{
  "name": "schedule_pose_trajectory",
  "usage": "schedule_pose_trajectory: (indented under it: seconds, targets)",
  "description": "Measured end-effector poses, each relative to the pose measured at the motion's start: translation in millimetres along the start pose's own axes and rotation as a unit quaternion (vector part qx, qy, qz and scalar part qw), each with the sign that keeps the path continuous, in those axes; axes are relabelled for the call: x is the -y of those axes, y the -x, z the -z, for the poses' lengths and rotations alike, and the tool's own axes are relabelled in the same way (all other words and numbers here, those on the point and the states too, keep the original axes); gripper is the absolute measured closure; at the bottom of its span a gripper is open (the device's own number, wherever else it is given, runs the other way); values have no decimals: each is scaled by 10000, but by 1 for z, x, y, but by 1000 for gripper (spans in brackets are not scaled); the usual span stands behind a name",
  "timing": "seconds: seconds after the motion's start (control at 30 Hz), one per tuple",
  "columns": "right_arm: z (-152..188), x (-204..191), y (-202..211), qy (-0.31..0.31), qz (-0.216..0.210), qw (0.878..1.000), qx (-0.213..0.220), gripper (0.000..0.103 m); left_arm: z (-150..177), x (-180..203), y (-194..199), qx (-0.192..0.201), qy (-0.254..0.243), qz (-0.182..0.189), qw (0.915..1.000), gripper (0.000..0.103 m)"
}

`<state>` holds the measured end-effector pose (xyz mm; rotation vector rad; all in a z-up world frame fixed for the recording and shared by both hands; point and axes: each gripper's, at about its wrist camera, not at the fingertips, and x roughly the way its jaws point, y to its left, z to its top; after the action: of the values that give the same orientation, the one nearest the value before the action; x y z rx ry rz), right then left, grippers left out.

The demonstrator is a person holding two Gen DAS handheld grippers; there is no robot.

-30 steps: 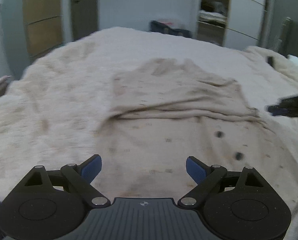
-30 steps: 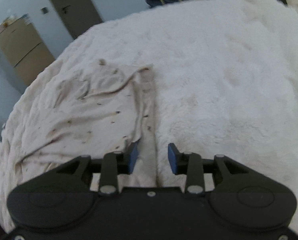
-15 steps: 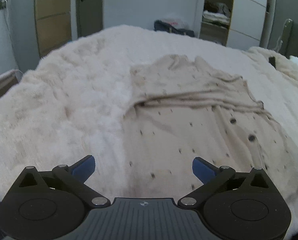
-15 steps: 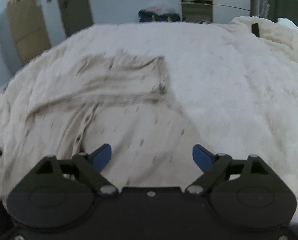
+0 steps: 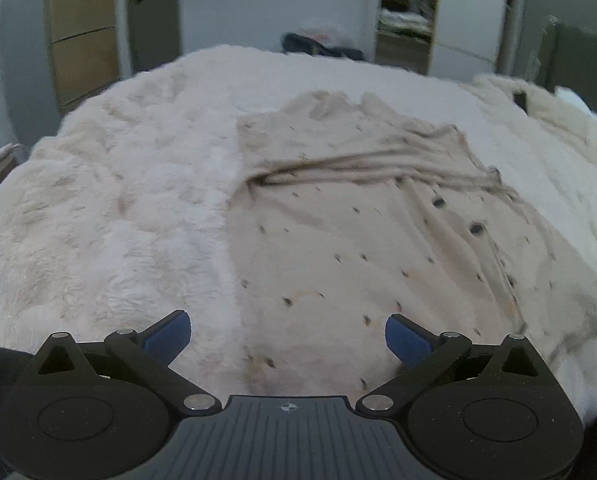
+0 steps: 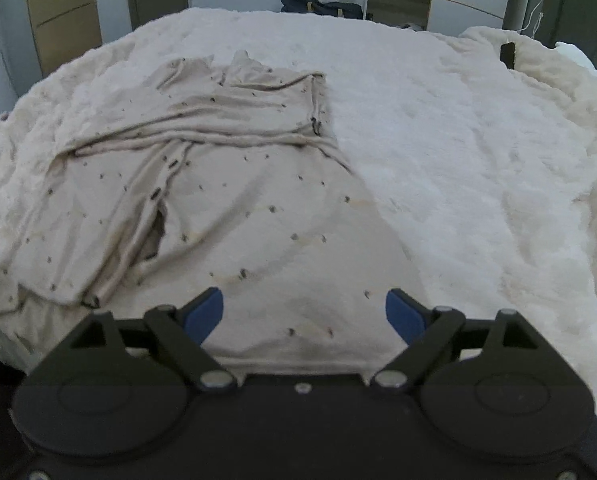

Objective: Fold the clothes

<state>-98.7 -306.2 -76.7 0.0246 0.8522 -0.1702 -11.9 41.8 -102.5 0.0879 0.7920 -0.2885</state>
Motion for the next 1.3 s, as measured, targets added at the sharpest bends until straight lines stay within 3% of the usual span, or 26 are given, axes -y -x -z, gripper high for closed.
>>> schedule_pose_trajectory:
  seconds: [0.07, 0.13, 0.3, 0.37, 0.43, 0.53, 0.57, 0.7, 0.77, 0.93, 1.1, 1.23, 1.3]
  targets:
    - [6, -1, -1, 110, -73, 9999, 52, 16, 5, 18, 6, 18, -554, 226, 9982, 0]
    - [12, -12, -4, 495, -188, 9986, 38, 22, 10, 34, 10, 119, -1067, 194, 9940, 0]
    - [16, -52, -8, 1651, -583, 9843, 219, 29, 22, 70, 5, 308, -2401, -171, 9701, 1]
    - [15, -65, -8, 1952, -729, 9778, 197, 29, 22, 76, 0, 250, -2619, 74, 9647, 1]
    - [13, -77, -8, 2163, -830, 9726, 221, 29, 22, 76, -9, 177, -2615, 180, 9649, 5]
    - [10, -86, -9, 2191, -914, 9711, 234, 29, 25, 78, -27, 62, -2687, -60, 9632, 46]
    - [9, -87, -10, 2167, -929, 9716, 224, 29, 26, 80, -36, -1, -2753, -95, 9613, 54]
    - [10, -82, -13, 2061, -912, 9742, 130, 28, 25, 83, -46, -69, -2860, 108, 9582, 69]
    - [11, -76, -15, 1923, -893, 9773, 71, 28, 24, 84, -45, -78, -2853, 251, 9581, 97]
    - [9, -70, -18, 1711, -967, 9805, 40, 28, 21, 84, -22, 98, -2868, 769, 9548, 100]
    - [8, -67, -23, 1556, -1105, 9816, -13, 28, 27, 82, -11, -17, -2821, 1071, 9534, 100]
    - [5, -56, -25, 1544, -1065, 9822, -31, 28, 35, 79, -20, -186, -2767, 682, 9583, 72]
    - [1, -41, -25, 1469, -902, 9850, -16, 28, 31, 71, -14, -50, -2556, 705, 9642, 66]
